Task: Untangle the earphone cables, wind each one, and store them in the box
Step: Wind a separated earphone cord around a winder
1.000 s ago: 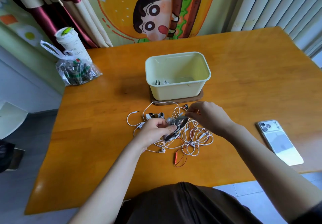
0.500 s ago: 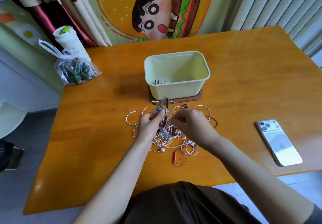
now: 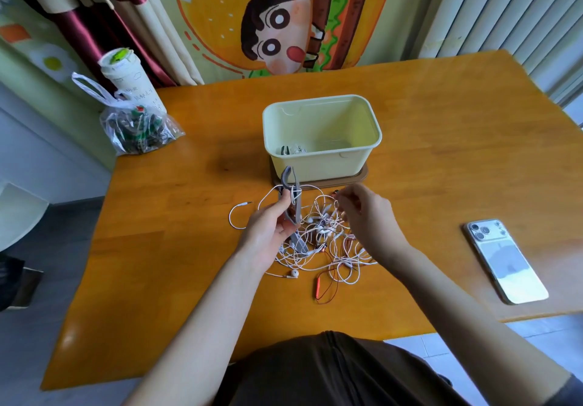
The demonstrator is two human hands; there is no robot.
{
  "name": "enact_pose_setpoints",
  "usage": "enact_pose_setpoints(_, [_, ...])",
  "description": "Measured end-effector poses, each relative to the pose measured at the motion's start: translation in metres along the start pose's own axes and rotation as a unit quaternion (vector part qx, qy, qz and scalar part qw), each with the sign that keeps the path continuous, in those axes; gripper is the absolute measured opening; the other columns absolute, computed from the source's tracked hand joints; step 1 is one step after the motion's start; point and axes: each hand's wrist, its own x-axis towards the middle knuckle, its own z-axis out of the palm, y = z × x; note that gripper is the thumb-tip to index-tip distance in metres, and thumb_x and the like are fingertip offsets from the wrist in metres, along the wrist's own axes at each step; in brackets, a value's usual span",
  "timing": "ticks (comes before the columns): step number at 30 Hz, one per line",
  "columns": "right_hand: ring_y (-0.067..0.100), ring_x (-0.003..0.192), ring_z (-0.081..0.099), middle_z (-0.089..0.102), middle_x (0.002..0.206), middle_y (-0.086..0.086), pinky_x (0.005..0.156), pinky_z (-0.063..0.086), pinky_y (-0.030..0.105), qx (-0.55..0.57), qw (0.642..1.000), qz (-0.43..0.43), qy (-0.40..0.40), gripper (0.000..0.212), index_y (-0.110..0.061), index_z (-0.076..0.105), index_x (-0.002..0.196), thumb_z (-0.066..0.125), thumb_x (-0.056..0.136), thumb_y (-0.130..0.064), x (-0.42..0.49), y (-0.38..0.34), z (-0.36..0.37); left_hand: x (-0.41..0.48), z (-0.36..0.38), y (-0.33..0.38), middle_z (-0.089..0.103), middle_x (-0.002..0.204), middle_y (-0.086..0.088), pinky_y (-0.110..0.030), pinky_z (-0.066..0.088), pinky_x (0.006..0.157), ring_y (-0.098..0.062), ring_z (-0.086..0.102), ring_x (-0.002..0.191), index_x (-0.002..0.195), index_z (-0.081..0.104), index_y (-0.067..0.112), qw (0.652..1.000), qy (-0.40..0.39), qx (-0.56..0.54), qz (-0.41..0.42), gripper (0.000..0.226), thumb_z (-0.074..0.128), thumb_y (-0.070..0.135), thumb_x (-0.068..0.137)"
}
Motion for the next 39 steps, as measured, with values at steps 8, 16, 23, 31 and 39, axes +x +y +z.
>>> enact_pose_setpoints(8, [0.011, 0.125, 0.045, 0.049, 0.136, -0.002, 0.097, 0.030, 0.012, -0.024, 0.977, -0.069, -0.199, 0.049, -0.014, 0.041, 0.138, 0.058, 0.092, -0.016, -0.010, -0.003, 0.008, -0.004, 0.006, 0.000, 0.069, 0.091, -0.009, -0.033, 0.051, 0.089, -0.020, 0.063, 0.085, 0.095, 0.068, 0.009, 0.999, -0.035, 0.011, -0.006, 0.019, 0.059, 0.025, 0.091])
enact_pose_setpoints(16, [0.018, 0.072, 0.058, 0.060, 0.081, 0.002, 0.060, 0.042, 0.020, -0.020, 0.972, -0.083, -0.218, 0.015, -0.005, 0.059, 0.089, 0.056, 0.093, -0.019, -0.009, -0.005, 0.017, -0.007, -0.002, 0.001, 0.068, 0.095, -0.011, -0.040, 0.042, 0.102, -0.022, 0.060, 0.091, 0.099, 0.069, 0.008, 0.994, -0.096, 0.045, -0.031, 0.027, 0.062, 0.027, 0.082])
enact_pose_setpoints(23, [-0.010, 0.062, 0.053, 0.053, 0.069, -0.021, 0.058, 0.037, 0.010, -0.080, 0.955, -0.087, -0.273, 0.014, -0.016, 0.069, 0.088, 0.056, 0.093, -0.018, 0.007, -0.001, -0.018, -0.012, -0.020, 0.005, 0.071, 0.088, 0.002, -0.033, 0.040, 0.094, -0.015, 0.061, 0.091, 0.092, 0.069, 0.012, 0.933, -0.192, 0.303, 0.017, 0.025, 0.068, 0.030, 0.074])
enact_pose_setpoints(31, [0.019, 0.084, 0.060, 0.070, 0.098, 0.006, 0.074, 0.045, 0.028, -0.152, 0.954, -0.071, -0.247, 0.017, -0.010, 0.071, 0.099, 0.057, 0.091, -0.017, 0.025, -0.002, -0.025, -0.010, -0.011, 0.008, 0.060, 0.076, 0.005, -0.021, 0.044, 0.074, -0.008, 0.056, 0.076, 0.083, 0.063, 0.012, 0.875, -0.151, 0.453, 0.083, 0.018, 0.072, 0.028, 0.082])
enact_pose_setpoints(39, [0.012, 0.058, 0.052, 0.063, 0.068, 0.000, 0.051, 0.037, 0.019, -0.116, 0.974, -0.029, -0.192, 0.022, -0.010, 0.071, 0.085, 0.059, 0.091, -0.027, 0.030, -0.006, -0.028, -0.004, -0.016, -0.005, 0.065, 0.085, 0.000, -0.031, 0.047, 0.081, -0.014, 0.060, 0.083, 0.091, 0.066, 0.013, 0.880, -0.078, 0.453, 0.117, 0.019, 0.070, 0.031, 0.084])
